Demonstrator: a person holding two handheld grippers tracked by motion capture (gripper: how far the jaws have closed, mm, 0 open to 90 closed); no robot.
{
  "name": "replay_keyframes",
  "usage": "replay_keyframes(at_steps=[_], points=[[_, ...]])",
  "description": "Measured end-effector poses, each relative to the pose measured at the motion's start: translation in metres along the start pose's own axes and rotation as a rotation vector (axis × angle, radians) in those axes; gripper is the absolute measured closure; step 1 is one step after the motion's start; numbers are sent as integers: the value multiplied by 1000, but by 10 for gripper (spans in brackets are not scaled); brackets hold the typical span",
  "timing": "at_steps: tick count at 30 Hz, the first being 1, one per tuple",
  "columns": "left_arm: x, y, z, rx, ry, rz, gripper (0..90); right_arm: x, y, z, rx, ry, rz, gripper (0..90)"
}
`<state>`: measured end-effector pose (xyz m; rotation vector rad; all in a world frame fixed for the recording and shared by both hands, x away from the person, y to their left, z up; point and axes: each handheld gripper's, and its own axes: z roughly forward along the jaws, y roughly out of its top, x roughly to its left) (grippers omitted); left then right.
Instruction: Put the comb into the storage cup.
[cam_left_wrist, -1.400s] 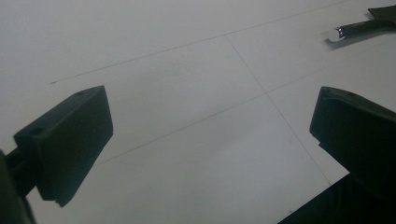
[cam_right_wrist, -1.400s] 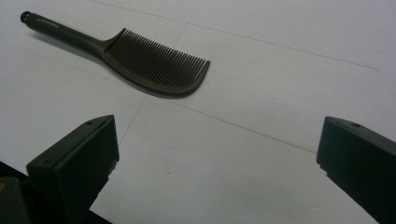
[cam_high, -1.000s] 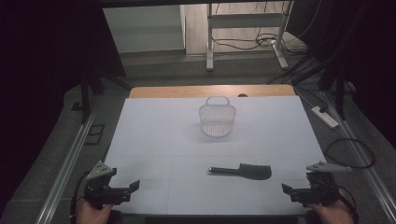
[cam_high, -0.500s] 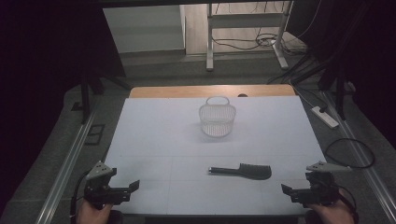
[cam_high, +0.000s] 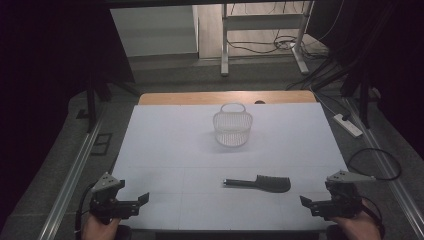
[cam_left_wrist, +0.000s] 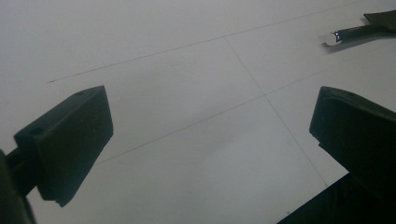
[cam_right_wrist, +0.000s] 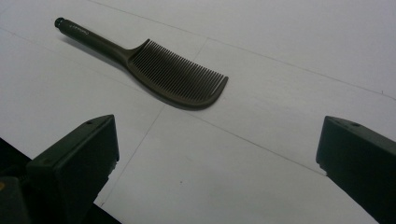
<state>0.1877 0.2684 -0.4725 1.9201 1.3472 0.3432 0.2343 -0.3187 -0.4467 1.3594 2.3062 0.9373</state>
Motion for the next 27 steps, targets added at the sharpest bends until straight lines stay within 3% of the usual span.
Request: replay_keyframes(at_steps=[3,6,9,19,27], points=[[0,0,0,1,-1,-2,3,0,3,1,1,7,-2,0],[0,0,0,1,-1,-3,4,-2,5,4,6,45,1,0],[0,0,0,2,0,-4,5,-1,9,6,-3,57,-22,0],[1,0,0,1,-2,-11,6,5,18,12,-34,56,-82,0],[1,0,0,-1,-4,-19,6,7,26,19,2,39,-106,0]])
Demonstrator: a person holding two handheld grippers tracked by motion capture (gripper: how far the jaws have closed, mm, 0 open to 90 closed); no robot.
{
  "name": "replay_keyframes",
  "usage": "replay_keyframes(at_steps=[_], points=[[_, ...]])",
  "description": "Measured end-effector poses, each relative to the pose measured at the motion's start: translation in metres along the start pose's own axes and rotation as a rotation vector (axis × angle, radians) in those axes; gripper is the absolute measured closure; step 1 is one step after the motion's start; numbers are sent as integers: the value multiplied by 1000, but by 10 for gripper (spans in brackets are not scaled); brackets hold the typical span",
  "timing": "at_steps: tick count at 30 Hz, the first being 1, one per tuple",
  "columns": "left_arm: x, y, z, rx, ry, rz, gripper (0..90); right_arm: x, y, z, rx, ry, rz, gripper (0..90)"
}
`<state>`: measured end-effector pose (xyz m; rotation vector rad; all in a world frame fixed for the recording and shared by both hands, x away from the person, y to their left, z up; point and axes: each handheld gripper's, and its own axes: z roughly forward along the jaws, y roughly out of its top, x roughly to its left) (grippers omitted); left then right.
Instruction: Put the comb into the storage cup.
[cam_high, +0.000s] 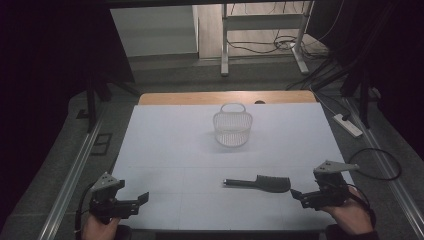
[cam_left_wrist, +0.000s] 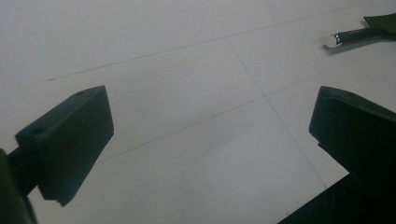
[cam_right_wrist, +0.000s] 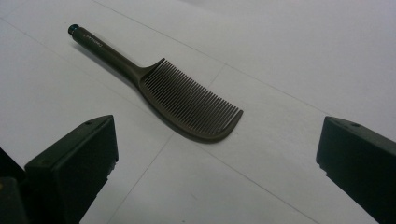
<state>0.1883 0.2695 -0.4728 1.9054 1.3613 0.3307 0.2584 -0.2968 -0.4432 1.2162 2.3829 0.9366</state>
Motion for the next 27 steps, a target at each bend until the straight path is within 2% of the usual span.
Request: replay_keyframes(at_steps=[11,24,27], points=[[0,0,0,0,0,-3,7,2,10,9,9,7,-26,0],[1,0,0,0,-1,-5,8,7,25,24,13,47,-14,0],[1,0,0,0,-1,-5,8,10,29,28,24,43,-29,0]])
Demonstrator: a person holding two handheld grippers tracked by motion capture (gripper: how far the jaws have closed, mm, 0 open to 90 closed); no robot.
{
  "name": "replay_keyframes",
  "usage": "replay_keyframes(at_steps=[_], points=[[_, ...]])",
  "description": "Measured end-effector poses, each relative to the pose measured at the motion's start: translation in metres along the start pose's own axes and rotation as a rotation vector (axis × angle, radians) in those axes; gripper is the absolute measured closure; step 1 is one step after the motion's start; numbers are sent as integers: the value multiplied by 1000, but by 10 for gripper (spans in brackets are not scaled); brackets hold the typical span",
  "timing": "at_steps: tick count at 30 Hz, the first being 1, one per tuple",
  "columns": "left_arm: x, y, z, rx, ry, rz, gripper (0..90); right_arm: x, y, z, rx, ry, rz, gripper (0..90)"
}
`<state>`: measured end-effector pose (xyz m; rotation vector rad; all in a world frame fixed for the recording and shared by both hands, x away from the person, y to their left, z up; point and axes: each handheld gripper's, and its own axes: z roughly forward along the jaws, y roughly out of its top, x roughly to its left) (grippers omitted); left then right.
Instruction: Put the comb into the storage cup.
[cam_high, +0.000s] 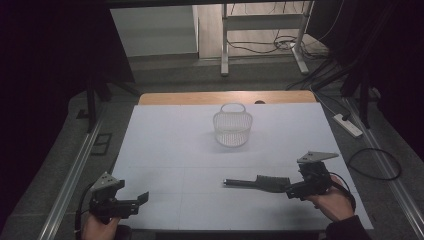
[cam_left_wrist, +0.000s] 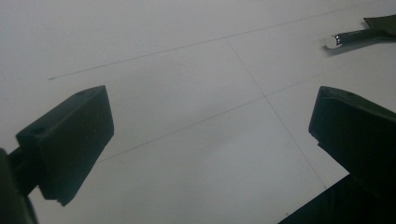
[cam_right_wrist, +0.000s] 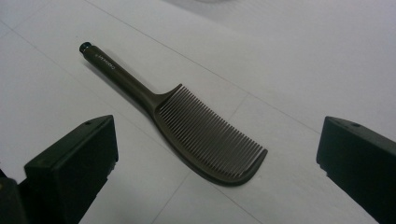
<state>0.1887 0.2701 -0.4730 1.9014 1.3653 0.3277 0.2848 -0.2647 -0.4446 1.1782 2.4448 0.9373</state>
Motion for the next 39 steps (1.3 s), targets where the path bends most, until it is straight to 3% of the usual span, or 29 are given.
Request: replay_keyframes(at_steps=[18,27,35,39], points=[[0,0,0,0,-1,-1,8,12,15,20,70,-2,-7,0],[0,0,0,1,-1,-1,8,20,24,33,112,32,-30,0],[0,0,0,1,-1,0,8,26,29,42,139,30,-57,0],[0,0,0,1,-1,1,9,24,28,43,134,18,-58,53]])
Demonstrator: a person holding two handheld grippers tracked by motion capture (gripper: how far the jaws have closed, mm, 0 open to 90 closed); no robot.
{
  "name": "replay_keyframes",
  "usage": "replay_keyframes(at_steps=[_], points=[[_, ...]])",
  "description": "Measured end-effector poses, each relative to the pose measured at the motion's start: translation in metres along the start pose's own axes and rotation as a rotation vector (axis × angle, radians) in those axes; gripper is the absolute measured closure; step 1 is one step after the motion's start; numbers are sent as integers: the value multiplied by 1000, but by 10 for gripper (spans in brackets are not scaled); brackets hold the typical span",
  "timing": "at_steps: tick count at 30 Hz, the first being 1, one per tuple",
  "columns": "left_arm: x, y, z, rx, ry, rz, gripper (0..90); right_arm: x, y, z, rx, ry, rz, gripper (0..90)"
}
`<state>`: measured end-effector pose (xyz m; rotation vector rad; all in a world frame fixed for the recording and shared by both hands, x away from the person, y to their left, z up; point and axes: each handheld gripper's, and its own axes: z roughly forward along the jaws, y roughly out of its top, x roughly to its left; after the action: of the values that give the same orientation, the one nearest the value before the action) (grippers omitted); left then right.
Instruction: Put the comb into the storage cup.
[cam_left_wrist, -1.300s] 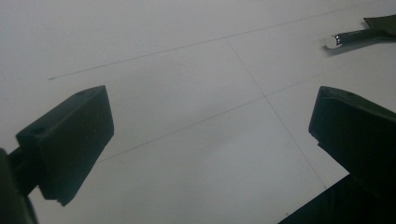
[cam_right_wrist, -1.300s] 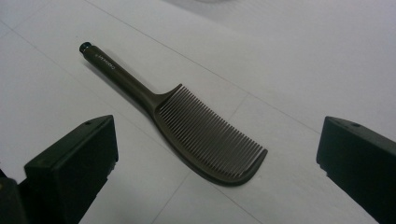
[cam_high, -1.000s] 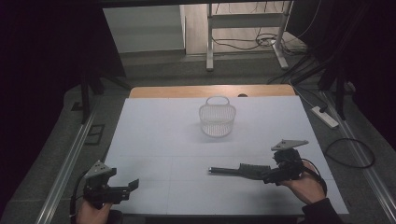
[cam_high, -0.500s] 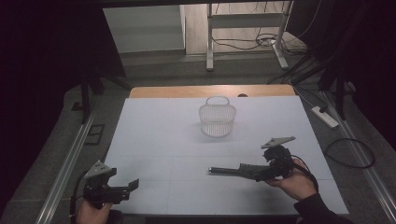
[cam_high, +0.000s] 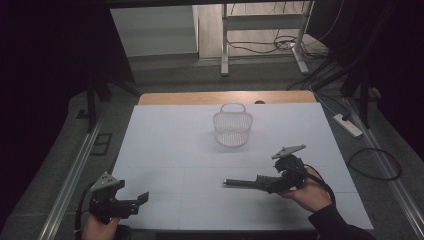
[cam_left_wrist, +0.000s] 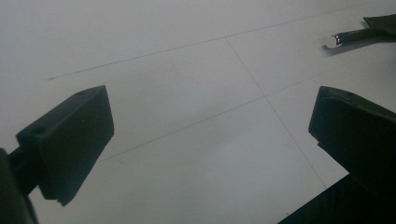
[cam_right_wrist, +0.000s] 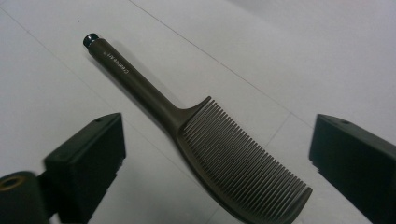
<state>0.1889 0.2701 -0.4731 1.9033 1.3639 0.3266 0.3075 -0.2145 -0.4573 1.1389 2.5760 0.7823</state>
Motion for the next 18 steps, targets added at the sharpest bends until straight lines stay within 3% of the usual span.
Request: replay_keyframes(at_steps=[2,8,9,10,14,18], points=[[0,0,0,0,0,1,9,-1,0,-1,-9,1,-9,115],[0,0,0,1,1,2,9,-4,-3,-3,-6,25,-25,502],[0,0,0,1,1,2,9,-4,-3,-3,-6,25,-25,502],[0,0,0,1,1,1,9,-4,-3,-3,3,47,-35,612],[0,0,0,1,1,1,10,-7,-3,-4,5,63,-46,804],[0,0,0,1,1,2,10,-7,-6,-4,11,76,-78,892]])
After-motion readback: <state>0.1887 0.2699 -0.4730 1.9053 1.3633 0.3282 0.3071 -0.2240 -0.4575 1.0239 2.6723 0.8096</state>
